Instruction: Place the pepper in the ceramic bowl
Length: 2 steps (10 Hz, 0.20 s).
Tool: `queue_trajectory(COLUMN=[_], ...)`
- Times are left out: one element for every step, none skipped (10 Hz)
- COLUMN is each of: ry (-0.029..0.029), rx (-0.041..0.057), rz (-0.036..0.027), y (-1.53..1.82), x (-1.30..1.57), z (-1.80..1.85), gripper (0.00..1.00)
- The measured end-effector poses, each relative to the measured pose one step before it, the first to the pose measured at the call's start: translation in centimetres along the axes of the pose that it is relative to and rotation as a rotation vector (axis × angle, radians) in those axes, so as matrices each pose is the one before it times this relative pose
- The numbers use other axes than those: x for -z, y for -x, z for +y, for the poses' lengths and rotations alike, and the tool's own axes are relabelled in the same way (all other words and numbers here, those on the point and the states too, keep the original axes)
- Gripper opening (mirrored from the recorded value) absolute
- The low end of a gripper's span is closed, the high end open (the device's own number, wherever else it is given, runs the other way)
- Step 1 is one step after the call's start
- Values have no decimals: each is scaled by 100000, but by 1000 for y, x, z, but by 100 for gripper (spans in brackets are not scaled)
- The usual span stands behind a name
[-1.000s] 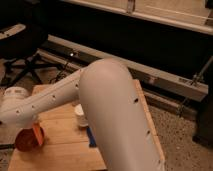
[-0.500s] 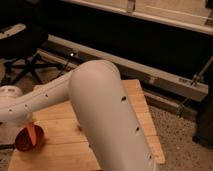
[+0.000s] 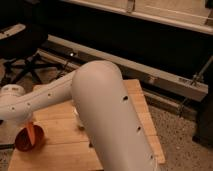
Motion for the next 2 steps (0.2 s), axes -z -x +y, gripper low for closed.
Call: queue_trajectory(ry=[-736,73], rx=[-169,-72], rz=[219,-135], y=[-45,53], x=[47,-66], z=[-44,97], gripper=[71,74])
